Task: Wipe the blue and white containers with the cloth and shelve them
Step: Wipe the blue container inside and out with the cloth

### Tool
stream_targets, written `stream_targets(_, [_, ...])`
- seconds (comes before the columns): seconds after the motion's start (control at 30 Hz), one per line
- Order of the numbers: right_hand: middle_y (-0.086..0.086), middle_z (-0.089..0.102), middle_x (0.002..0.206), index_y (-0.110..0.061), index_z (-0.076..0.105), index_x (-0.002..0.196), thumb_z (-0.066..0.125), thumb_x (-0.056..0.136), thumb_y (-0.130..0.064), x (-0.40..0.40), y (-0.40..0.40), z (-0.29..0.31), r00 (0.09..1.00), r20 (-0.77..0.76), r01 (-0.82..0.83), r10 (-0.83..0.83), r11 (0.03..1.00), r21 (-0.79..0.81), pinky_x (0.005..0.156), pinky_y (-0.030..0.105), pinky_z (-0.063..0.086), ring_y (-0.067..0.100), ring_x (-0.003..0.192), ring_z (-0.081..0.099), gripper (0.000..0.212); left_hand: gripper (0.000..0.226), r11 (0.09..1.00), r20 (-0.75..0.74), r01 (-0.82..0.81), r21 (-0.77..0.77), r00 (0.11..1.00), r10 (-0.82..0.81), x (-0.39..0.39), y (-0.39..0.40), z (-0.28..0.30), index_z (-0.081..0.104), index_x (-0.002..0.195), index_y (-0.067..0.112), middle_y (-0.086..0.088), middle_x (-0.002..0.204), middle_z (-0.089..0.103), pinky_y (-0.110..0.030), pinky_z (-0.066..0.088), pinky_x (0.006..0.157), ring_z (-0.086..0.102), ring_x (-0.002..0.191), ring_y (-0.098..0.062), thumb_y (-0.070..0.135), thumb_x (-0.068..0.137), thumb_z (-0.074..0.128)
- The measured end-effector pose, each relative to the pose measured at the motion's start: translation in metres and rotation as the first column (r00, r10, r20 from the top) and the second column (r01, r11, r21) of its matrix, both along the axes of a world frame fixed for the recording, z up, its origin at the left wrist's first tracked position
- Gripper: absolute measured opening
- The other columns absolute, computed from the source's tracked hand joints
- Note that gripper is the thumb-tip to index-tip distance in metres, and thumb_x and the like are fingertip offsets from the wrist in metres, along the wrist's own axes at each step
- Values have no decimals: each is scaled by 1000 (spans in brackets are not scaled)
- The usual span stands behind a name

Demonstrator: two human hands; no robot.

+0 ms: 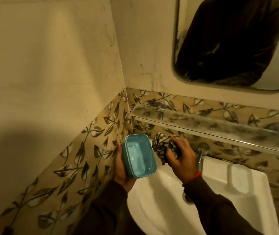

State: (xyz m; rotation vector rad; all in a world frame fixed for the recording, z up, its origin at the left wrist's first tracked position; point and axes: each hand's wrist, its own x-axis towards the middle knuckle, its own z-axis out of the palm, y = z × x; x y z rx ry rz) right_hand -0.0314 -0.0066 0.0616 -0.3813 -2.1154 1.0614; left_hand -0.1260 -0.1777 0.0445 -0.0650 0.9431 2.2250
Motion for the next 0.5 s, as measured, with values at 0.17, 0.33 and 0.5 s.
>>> stream_targets(0.17, [-7, 54, 109, -32, 54, 114, 58, 82, -38, 78, -5, 51, 993, 113, -52, 28, 975, 215, 79, 13, 47, -1, 95, 53, 33, 77, 971, -17, 235, -46, 971, -236, 60, 50, 6, 68, 132, 24, -19, 135, 67, -57, 56, 92, 65, 122, -41, 80, 88, 38])
stream_targets(0.33, [8, 51, 128, -22, 48, 126, 60, 86, -33, 106, 9, 59, 828, 495, -28, -263, 863, 505, 75, 40, 56, 30, 96, 63, 44, 70, 921, -34, 378, -95, 923, -382, 131, 103, 13, 71, 125, 29, -15, 130, 71, -59, 52, 100, 67, 121, -36, 81, 85, 46])
stream_targets(0.5, [10, 59, 123, -18, 57, 125, 64, 85, -22, 133, 21, 69, 879, 421, -7, -225, 876, 482, 85, 39, 54, 32, 102, 62, 41, 68, 895, -22, 441, -65, 896, -443, 146, 122, 21, 72, 125, 23, -17, 130, 71, -52, 58, 90, 67, 119, -37, 74, 90, 43])
